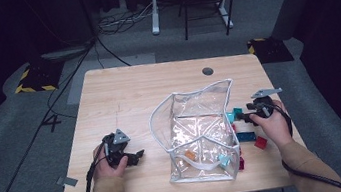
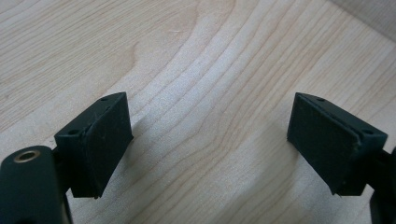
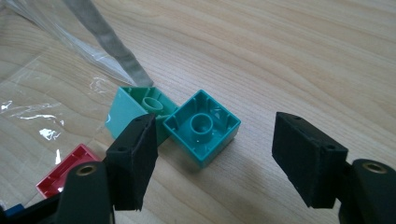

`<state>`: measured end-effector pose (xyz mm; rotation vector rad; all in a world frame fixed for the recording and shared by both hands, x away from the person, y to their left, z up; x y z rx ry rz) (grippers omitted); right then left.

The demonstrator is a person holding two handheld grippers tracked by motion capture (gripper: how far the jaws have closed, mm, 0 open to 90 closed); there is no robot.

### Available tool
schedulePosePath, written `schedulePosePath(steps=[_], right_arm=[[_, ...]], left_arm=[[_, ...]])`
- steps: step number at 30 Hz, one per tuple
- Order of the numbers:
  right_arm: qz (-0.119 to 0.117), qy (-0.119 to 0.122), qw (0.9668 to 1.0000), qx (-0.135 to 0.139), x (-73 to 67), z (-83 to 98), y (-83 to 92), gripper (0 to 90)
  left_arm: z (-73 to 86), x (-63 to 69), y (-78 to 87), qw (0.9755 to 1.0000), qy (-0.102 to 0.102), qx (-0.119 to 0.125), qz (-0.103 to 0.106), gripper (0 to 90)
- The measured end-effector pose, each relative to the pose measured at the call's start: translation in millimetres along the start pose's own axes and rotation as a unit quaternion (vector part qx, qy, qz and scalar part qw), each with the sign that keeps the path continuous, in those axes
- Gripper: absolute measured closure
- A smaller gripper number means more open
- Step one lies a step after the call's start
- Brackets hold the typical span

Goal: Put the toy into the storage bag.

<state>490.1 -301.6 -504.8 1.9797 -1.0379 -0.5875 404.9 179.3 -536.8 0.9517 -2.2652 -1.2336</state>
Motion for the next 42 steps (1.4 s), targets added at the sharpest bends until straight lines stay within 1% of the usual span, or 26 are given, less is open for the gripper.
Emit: schedulePosePath(steps=[3, 4, 8, 13, 15, 18, 20, 22, 25, 31, 36, 42], right_arm=[[-0.002, 0.001, 1.0, -0.003, -1.0, 1.4, -6.3, 33.2], [0.001, 0.001, 1.0, -0.002, -0.2, 1.7, -7.9, 33.3], [0.002, -0.014, 0.9999, 0.002, 5.4, 2.6, -15.1, 34.2], [0.007, -0.014, 0.9999, 0.006, 8.0, 0.4, -22.4, 36.6], [0.009, -0.009, 0.9999, 0.004, 9.0, -0.4, -23.7, 44.0], [0.009, -0.006, 0.9999, 0.001, 8.8, -0.9, -21.7, 58.9], [0.014, -0.003, 0.9999, 0.003, 8.5, -1.3, -19.6, 59.2], [0.013, -0.005, 0.9999, 0.005, 7.8, -1.9, -15.3, 59.3], [0.006, -0.008, 0.9999, 0.007, 7.4, -3.1, -10.2, 59.2], [0.001, -0.002, 0.9999, 0.015, 4.4, -9.1, 5.3, 59.2], [-0.006, -0.001, 0.9994, 0.033, -0.1, -17.2, 25.0, 59.2], [-0.011, 0.011, 0.9983, 0.056, -8.6, -27.8, 51.6, 59.2]], left_arm=[[0.0, 0.0, 0.0, 1.0, 0.0, 0.0, 0.0, 14.0], [0.0, 0.0, 0.0, 1.0, 0.0, 0.0, 0.0, 14.0], [0.0, 0.0, 0.0, 1.0, 0.0, 0.0, 0.0, 14.0], [0.0, 0.0, 0.0, 1.0, 0.0, 0.0, -0.001, 14.0], [0.0, 0.0, 0.0, 1.0, 0.0, 0.0, -0.001, 14.0], [0.0, 0.1, 0.0, 1.0, 0.0, 0.0, 0.0, 14.0], [0.0, 0.1, 0.0, 1.0, 0.0, 0.0, -0.001, 14.0], [0.0, 0.1, 0.0, 1.0, 0.0, 0.0, -0.001, 14.0], [0.0, 0.2, -0.1, 1.0, 0.0, 0.001, -0.002, 14.0], [0.0, 0.2, -0.1, 1.0, 0.001, 0.001, -0.002, 14.0], [0.0, 0.2, -0.2, 1.0, 0.001, 0.001, -0.002, 14.0], [0.0, 0.2, -0.1, 1.0, 0.0, 0.001, -0.003, 14.0]])
Point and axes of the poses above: each handheld gripper's, and its own axes: y roughly backward along the jaws, z roughly out of its underside, x roughly to its right, the point moved 4 cm from there along -y, roughly forward along the jaws, and after that the axes turned 11 degrees about -x, right-handed, at the moved point
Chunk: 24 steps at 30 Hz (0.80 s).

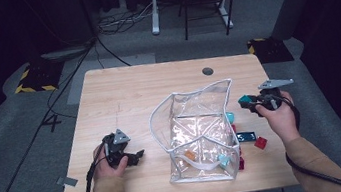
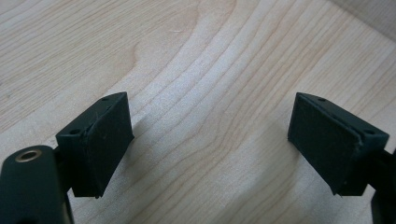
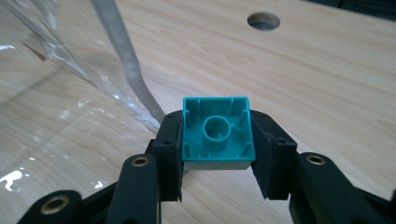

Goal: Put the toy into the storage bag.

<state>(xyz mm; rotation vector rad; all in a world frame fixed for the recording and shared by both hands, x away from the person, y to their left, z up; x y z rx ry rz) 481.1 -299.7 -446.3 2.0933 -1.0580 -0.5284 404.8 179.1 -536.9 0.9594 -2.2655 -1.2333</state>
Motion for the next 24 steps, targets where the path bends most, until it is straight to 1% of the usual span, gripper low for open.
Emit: schedulePosePath(steps=[5, 10, 13, 24], right_arm=[[-0.004, 0.01, 0.9998, 0.018, -7.9, -10.9, 17.7, 59.2], [-0.017, 0.019, 0.999, 0.038, -18.6, -21.4, 35.0, 59.2], [-0.022, 0.024, 0.9982, 0.051, -24.3, -26.0, 43.5, 59.2], [-0.043, 0.037, 0.9951, 0.08, -43.8, -39.7, 70.5, 59.2]], left_arm=[[0.0, 0.0, 0.0, 1.0, 0.0, 0.0, 0.0, 14.0], [0.0, 0.0, 0.0, 1.0, 0.0, 0.0, 0.0, 14.0], [0.0, 0.0, 0.0, 1.0, 0.0, 0.0, 0.0, 14.0], [0.0, 0.0, 0.0, 1.0, 0.0, 0.0, 0.0, 14.0]])
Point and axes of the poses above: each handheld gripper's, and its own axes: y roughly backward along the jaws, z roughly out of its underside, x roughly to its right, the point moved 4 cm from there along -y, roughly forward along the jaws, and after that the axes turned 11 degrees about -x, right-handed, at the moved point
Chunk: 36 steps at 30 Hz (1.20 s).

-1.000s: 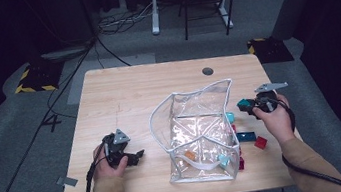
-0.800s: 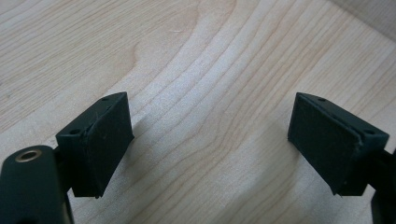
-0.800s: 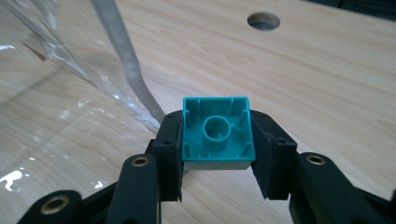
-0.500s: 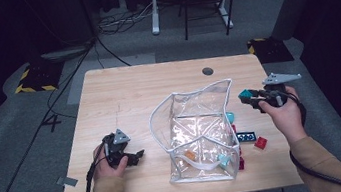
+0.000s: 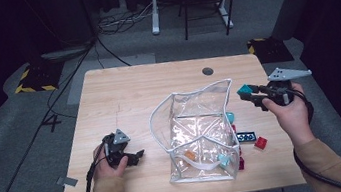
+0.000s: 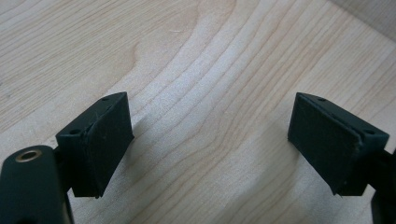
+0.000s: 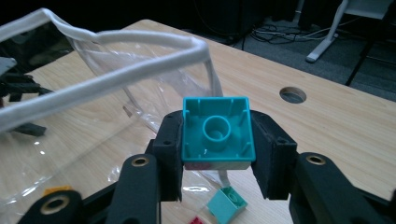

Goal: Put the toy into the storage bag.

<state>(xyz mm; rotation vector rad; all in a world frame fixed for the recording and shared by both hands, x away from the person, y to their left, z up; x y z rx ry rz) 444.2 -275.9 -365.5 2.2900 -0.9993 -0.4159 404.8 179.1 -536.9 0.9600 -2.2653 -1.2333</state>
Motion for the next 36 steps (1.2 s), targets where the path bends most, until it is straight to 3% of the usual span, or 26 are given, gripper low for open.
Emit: schedulePosePath(steps=[23, 36], right_arm=[[-0.03, 0.037, 0.9987, 0.016, -34.8, -34.4, 24.2, 59.2], [-0.059, 0.065, 0.996, 0.014, -65.2, -57.5, 19.9, 59.2]], left_arm=[[0.0, 0.0, 0.0, 1.0, 0.0, 0.0, 0.0, 14.0], [0.0, 0.0, 0.0, 1.0, 0.0, 0.0, 0.0, 14.0]])
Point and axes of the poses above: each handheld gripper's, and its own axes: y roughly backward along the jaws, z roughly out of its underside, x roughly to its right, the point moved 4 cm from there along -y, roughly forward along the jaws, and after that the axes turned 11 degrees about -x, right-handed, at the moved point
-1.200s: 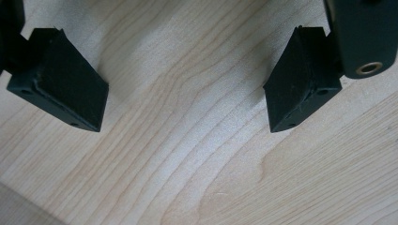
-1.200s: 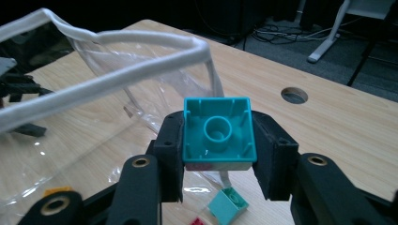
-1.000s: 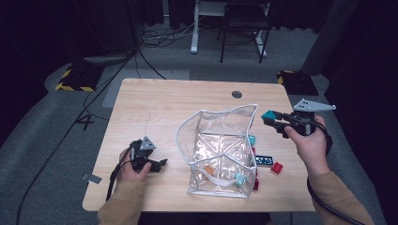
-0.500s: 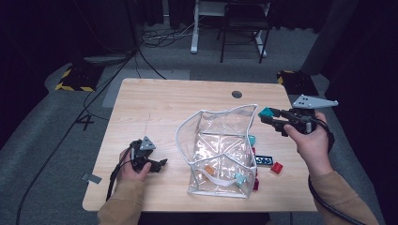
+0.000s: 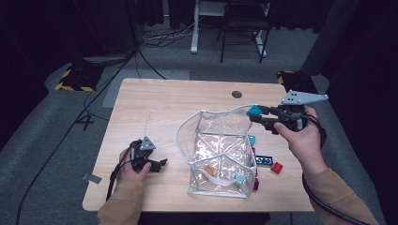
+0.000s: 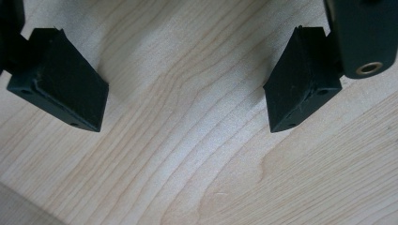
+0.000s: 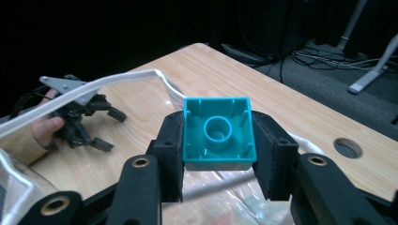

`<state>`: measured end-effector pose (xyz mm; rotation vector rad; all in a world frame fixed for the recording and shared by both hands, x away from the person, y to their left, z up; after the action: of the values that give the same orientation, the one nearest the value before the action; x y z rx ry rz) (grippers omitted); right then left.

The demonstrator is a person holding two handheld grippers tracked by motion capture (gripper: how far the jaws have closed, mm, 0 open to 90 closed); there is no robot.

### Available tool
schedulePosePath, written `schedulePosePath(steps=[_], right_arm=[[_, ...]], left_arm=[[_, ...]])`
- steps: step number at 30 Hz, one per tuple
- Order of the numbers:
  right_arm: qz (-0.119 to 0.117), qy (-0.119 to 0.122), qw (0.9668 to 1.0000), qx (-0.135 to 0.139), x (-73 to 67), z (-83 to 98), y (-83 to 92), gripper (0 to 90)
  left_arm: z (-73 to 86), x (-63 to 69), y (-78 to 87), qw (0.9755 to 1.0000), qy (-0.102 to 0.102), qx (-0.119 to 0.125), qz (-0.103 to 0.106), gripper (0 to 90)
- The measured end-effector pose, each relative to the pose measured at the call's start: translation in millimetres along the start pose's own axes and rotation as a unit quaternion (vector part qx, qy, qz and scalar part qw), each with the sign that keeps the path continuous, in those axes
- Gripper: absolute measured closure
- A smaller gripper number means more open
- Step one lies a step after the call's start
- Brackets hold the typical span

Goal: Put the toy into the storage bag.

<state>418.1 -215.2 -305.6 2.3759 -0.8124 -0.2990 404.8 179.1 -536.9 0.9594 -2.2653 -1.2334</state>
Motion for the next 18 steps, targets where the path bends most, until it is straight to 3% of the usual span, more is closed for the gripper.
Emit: schedulePosePath(steps=[18], right_arm=[[-0.061, 0.032, 0.9976, -0.006, -43.3, -29.7, -41.2, 59.2]], left_arm=[[0.0, 0.0, 0.0, 1.0, 0.0, 0.0, 0.0, 14.0]])
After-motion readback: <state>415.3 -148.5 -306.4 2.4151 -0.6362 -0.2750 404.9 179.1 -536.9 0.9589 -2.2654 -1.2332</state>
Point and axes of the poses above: each handheld gripper's, and its own axes: y roughly backward along the jaws, z roughly out of its underside, x roughly to its right, the point moved 4 cm from there along -y, roughly forward along the jaws, and after that the axes turned 11 degrees about -x, right-handed, at the moved point
